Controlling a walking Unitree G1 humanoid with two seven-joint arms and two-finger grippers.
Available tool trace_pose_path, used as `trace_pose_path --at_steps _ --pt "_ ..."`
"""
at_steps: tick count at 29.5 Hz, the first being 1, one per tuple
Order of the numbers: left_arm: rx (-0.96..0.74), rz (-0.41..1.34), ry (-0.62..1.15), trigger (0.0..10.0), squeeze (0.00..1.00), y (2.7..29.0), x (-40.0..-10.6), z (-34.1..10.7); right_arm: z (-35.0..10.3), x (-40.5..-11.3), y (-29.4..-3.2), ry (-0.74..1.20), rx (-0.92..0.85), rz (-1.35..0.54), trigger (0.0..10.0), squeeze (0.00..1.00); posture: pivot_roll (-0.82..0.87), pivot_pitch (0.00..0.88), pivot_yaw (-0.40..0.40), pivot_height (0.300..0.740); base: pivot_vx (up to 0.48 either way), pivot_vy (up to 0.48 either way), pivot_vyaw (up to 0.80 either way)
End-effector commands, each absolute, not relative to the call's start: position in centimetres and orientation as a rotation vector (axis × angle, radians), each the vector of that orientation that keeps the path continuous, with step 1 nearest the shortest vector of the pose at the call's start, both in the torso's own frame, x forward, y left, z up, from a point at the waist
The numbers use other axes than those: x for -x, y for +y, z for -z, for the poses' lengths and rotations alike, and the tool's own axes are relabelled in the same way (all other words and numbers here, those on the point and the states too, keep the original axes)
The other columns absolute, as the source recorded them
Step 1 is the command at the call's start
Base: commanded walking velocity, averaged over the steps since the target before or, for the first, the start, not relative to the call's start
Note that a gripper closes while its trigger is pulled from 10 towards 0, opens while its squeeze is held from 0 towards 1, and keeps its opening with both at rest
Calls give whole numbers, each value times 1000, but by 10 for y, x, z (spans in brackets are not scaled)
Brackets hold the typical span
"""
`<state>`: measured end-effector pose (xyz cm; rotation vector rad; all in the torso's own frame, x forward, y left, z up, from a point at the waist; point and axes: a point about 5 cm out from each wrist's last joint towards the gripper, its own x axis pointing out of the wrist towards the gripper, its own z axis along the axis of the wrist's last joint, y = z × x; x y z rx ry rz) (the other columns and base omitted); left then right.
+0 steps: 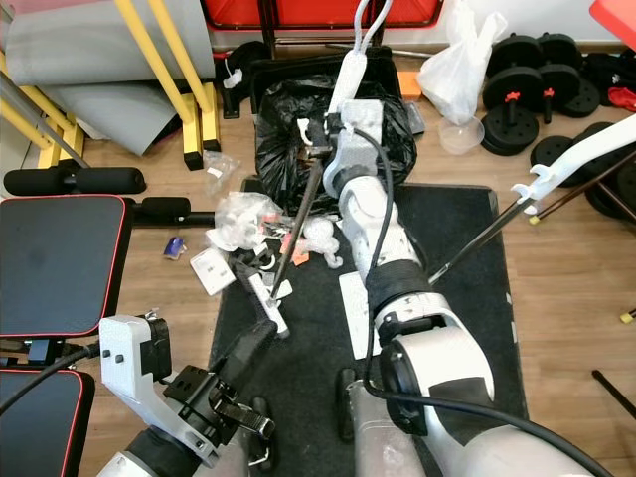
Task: Sweep floor
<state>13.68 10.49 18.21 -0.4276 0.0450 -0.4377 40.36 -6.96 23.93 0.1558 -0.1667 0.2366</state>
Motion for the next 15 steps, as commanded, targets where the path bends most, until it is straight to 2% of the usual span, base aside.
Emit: trace_pose_path --at_steps 1,5,9,13,15 --pt "437 439 73 10000 0 105 -136 -177 -231 -405 -85 -90 -58 -174 10000 0 -31 361 -93 740 0 0 0" --pt "438 442 68 10000 0 105 -139 -176 -242 -405 -100 -71 -50 -145 10000 0 -41 355 -90 740 0 0 0" --pt "438 443 66 10000 0 105 -140 -176 -253 -406 -103 -93 -59 -145 10000 0 -44 349 -88 740 0 0 0" --pt "436 442 63 10000 0 106 -142 -175 -300 -395 -92 -321 -240 -330 10000 0 -42 344 -86 740 0 0 0" --pt "435 442 63 10000 0 106 -143 -175 -306 -392 -89 -345 -262 -372 10000 0 -42 339 -85 740 0 0 0"
